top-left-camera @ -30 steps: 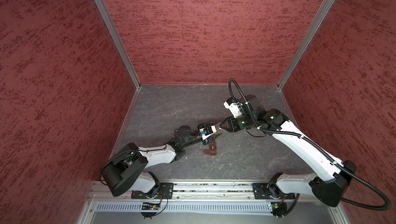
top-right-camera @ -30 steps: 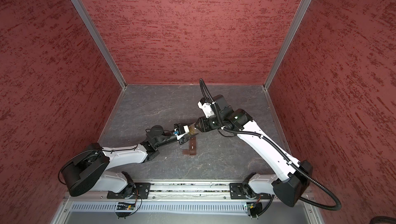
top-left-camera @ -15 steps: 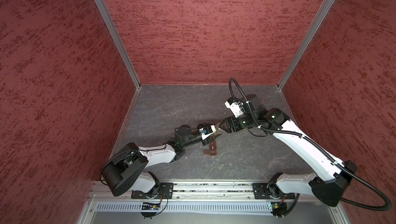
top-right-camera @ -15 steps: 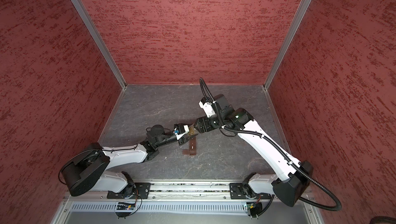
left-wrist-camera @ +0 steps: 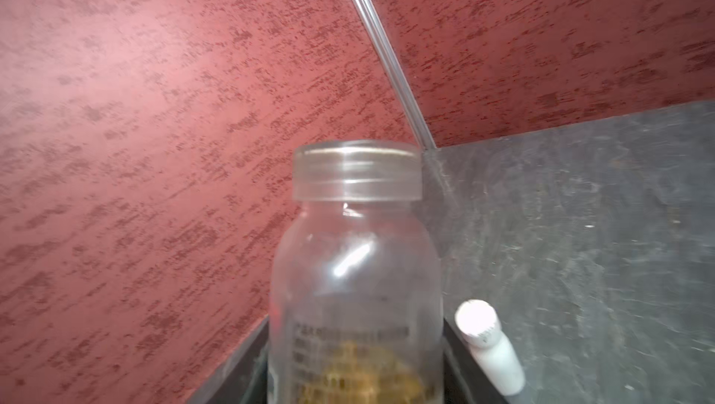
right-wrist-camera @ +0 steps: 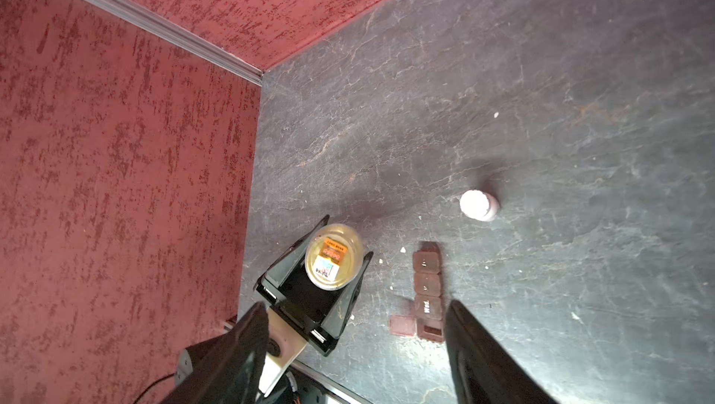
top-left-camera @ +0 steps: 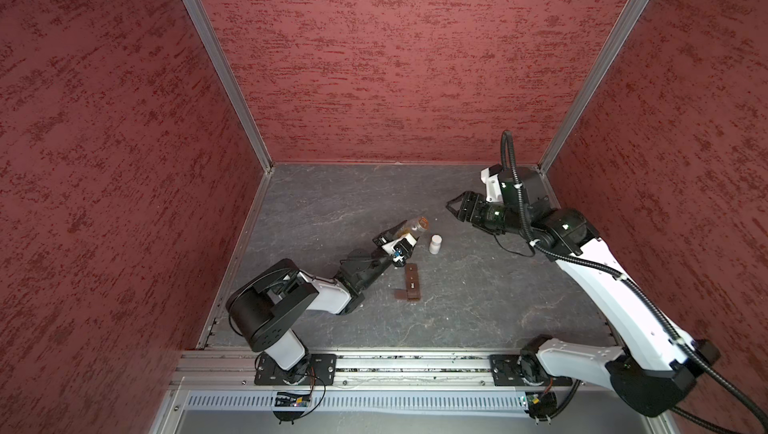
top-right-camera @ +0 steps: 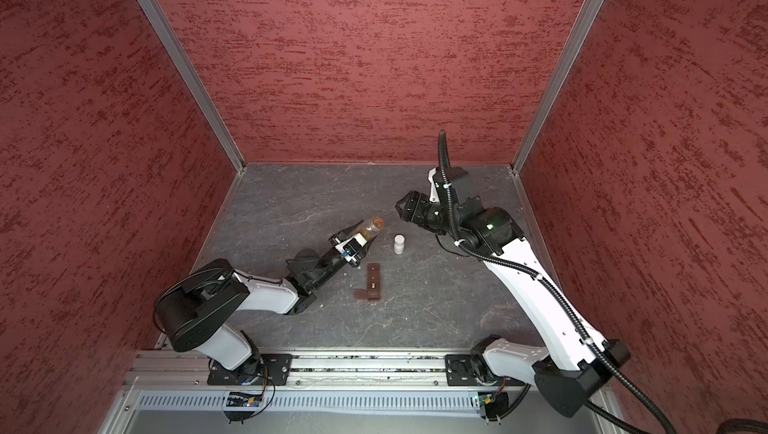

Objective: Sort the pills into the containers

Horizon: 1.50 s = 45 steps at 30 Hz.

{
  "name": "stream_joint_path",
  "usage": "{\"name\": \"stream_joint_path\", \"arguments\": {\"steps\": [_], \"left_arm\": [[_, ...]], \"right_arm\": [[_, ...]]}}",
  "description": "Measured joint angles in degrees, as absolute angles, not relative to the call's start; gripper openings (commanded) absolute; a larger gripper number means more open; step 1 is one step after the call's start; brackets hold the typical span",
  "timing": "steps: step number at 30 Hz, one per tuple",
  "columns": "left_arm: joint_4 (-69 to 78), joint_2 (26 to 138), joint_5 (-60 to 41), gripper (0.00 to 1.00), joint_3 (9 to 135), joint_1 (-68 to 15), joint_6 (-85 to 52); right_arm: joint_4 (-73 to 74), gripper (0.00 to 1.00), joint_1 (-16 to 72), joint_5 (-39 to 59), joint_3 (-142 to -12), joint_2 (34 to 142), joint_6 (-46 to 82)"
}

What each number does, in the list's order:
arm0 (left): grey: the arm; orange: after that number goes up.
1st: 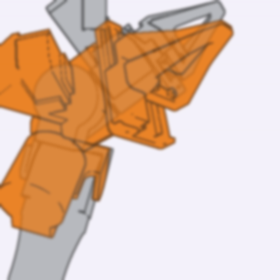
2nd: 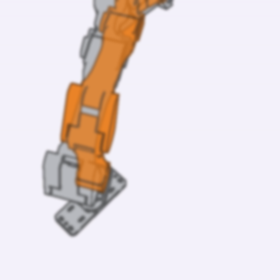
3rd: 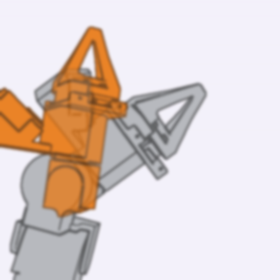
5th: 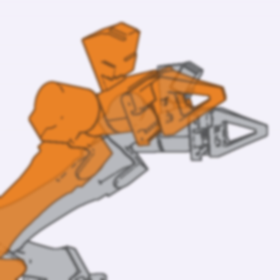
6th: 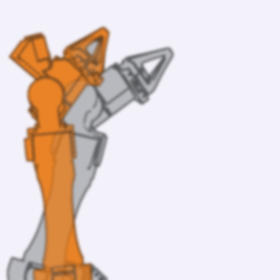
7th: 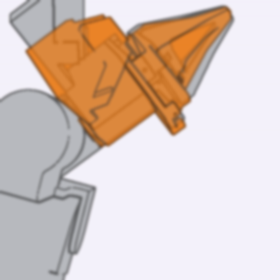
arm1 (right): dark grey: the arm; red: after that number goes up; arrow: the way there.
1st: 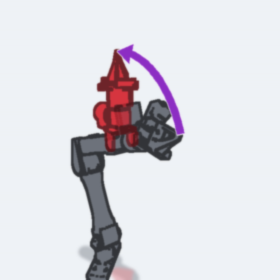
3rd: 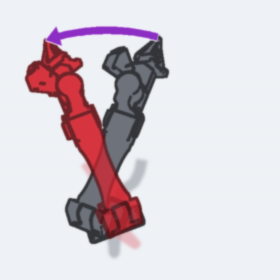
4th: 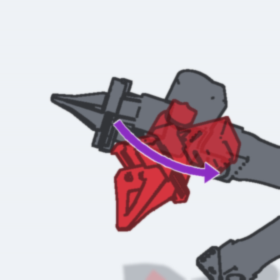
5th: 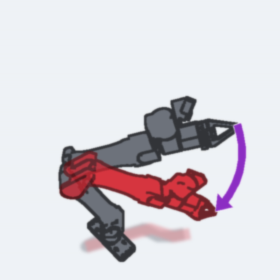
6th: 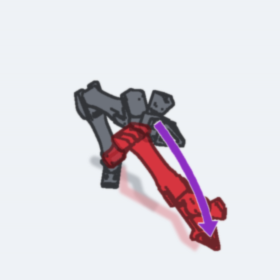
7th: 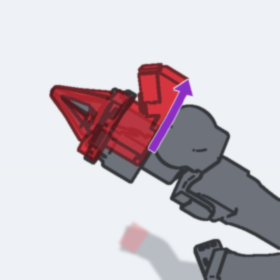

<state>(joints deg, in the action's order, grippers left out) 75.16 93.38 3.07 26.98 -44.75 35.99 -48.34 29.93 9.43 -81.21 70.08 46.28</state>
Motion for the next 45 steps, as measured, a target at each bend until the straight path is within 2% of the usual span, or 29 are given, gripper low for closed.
{"name": "stream_joint_path", "arguments": {"steps": [9, 18, 23, 34, 41, 45], "left_arm": [[78.48, 98.41, 6.92, 0.06, 32.03, -46.59, 44.60], [78.50, 100.18, 7.81, 0.06, 32.36, -47.70, 47.37], [78.50, 100.18, 7.86, 0.06, 32.36, -47.70, 47.44], [78.50, 100.18, 7.86, 0.06, 32.36, -48.29, 47.48], [78.43, 100.49, 7.81, 0.05, 32.36, -48.56, 47.37], [78.35, 100.49, 7.33, 0.03, 32.36, -48.56, 46.61]], "right_arm": [[-42.61, 0.72, 29.82, 14.44, -79.42, 76.29, 53.39], [-40.40, 0.72, 29.82, 17.52, -78.59, 77.45, 53.78], [-40.16, 0.69, 29.82, 18.20, -77.14, 78.63, 53.78], [-39.79, 0.49, 29.82, 20.01, -76.12, 80.18, 53.56], [-39.70, 0.26, 29.82, 20.38, -76.09, 80.23, 52.05], [-40.27, 0.24, 29.78, 20.67, -76.12, 80.05, 48.62]]}}
